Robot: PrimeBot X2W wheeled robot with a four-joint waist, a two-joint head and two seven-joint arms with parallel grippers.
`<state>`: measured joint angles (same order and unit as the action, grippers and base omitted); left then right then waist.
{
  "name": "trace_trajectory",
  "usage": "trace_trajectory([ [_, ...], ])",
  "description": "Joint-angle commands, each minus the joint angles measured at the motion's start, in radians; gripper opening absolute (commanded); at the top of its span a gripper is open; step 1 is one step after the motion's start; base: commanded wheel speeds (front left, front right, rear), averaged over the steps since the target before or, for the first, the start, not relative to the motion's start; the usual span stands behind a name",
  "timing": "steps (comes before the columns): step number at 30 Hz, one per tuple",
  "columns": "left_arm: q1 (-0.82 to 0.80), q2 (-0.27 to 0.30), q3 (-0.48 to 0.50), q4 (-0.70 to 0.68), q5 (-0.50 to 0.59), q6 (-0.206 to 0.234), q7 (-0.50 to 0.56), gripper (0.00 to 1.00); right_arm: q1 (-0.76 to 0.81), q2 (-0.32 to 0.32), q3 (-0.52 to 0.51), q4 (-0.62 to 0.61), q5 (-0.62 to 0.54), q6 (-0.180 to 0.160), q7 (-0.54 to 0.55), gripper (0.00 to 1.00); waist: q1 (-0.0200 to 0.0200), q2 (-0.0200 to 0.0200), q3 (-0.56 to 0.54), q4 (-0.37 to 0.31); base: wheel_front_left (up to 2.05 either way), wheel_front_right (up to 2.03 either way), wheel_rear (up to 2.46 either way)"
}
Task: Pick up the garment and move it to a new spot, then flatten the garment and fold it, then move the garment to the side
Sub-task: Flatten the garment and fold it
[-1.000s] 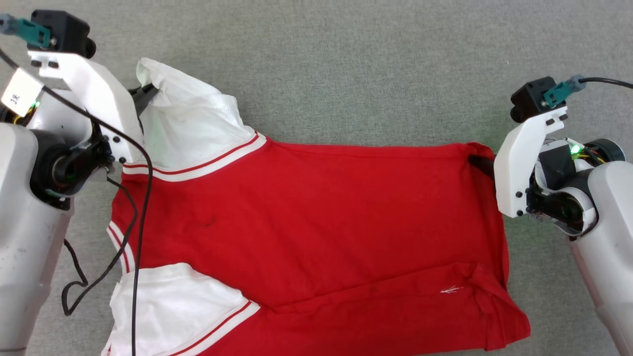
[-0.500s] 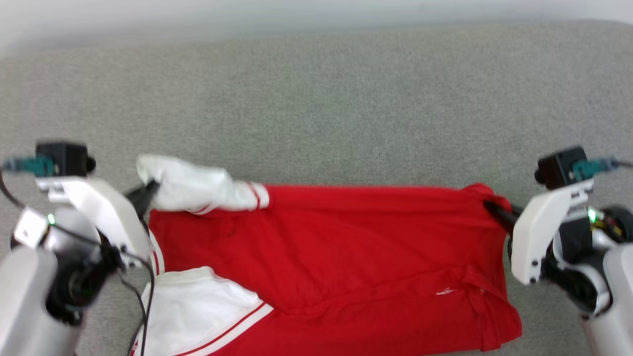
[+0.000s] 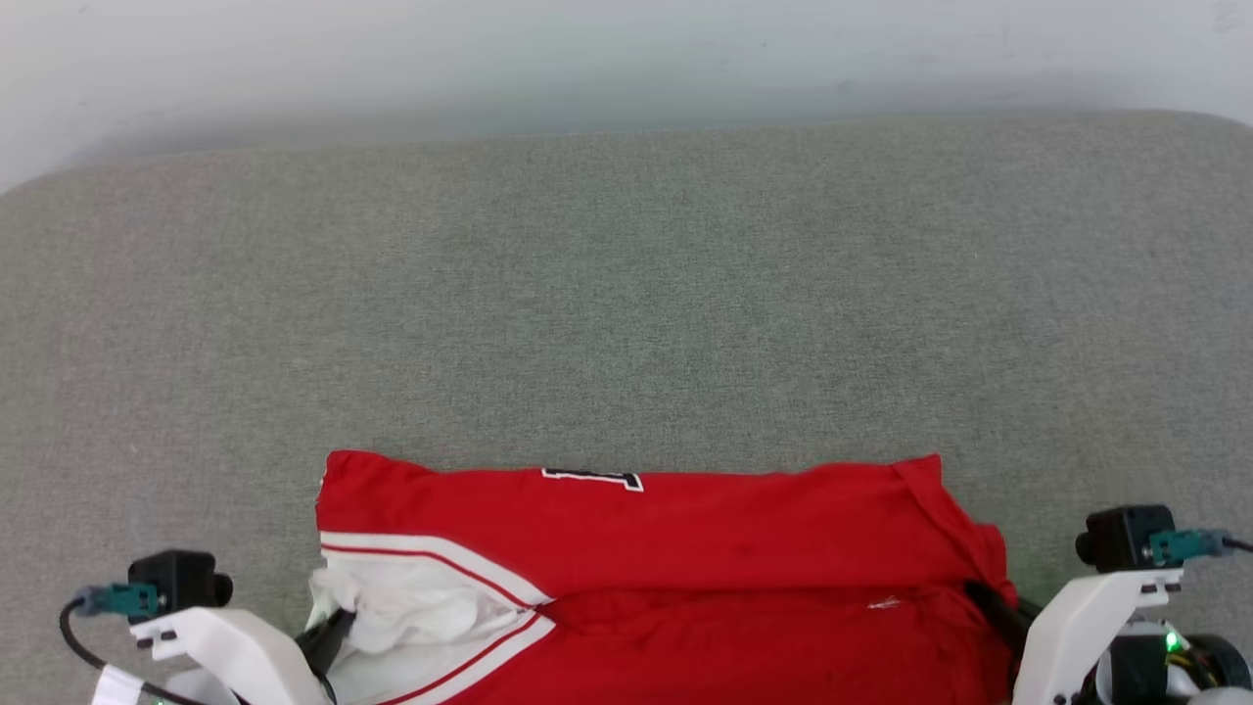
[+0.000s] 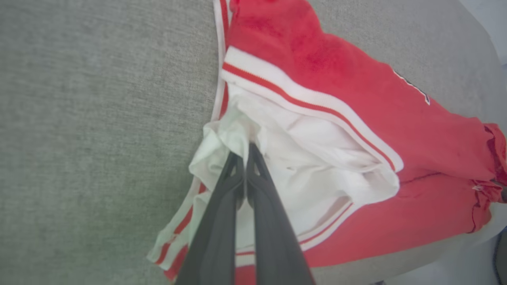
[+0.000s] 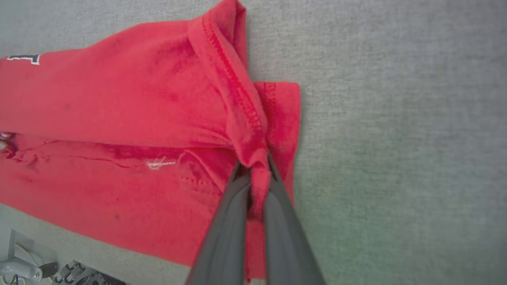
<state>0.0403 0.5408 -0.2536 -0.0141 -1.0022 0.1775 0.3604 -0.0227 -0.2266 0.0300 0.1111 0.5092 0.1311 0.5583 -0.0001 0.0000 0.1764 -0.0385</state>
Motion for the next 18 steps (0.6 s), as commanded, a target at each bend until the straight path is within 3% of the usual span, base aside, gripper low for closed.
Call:
trace_trajectory([
  [1,0.02,-0.003,0.003,0.0,-0.006,0.006,-0.002,0.0,0.02,0.007,-0.005,-0.001,-0.006,-0.001,-0.009,0.0,0.0001,0.0,0.0,-0.002,0.0,0.0,0.0],
  [4,0.045,-0.016,-0.011,0.013,-0.013,0.005,0.002,0.0,0.049,0.03,-0.004,0.011,-0.008,-0.001,-0.022,0.0,0.0001,0.0,-0.003,-0.006,0.0,0.0,0.0],
  [5,0.048,-0.021,-0.015,0.019,-0.012,0.002,-0.003,0.0,0.056,0.038,-0.005,0.013,-0.008,-0.001,-0.028,0.1,0.0001,0.0,-0.005,-0.006,0.0,0.0,0.0],
  [6,0.049,-0.032,-0.016,0.028,-0.013,0.0,-0.013,0.0,0.064,0.044,-0.002,0.016,-0.013,-0.001,-0.036,0.31,0.0001,0.0,-0.007,-0.007,0.0,0.0,0.0],
  [7,0.049,-0.041,-0.022,0.037,-0.009,-0.001,-0.019,0.18,0.072,0.052,-0.002,0.019,-0.014,-0.001,-0.045,1.0,0.0001,0.0,-0.011,-0.007,0.0,0.0,0.0],
  [8,0.049,-0.048,-0.028,0.046,-0.004,-0.002,-0.026,0.45,0.076,0.058,0.0,0.02,-0.019,-0.001,-0.061,1.0,0.0001,0.0,-0.015,-0.009,0.0,0.0,0.0],
  [9,0.045,-0.055,-0.034,0.053,0.0,-0.006,-0.032,0.93,0.08,0.06,-0.001,0.018,-0.024,-0.001,-0.079,1.0,0.0001,0.0,-0.019,-0.009,0.0,0.0,0.0],
  [10,0.04,-0.063,-0.038,0.06,0.007,-0.009,-0.044,1.0,0.082,0.066,-0.001,0.014,-0.024,-0.001,-0.101,1.0,0.0001,0.0,-0.025,-0.01,0.0,0.0,0.0],
  [18,0.003,-0.085,-0.055,0.068,0.11,0.009,-0.175,1.0,0.107,0.075,-0.008,-0.054,-0.045,-0.001,-0.204,1.0,0.0001,0.0,-0.084,-0.011,0.0,0.0,0.0],
])
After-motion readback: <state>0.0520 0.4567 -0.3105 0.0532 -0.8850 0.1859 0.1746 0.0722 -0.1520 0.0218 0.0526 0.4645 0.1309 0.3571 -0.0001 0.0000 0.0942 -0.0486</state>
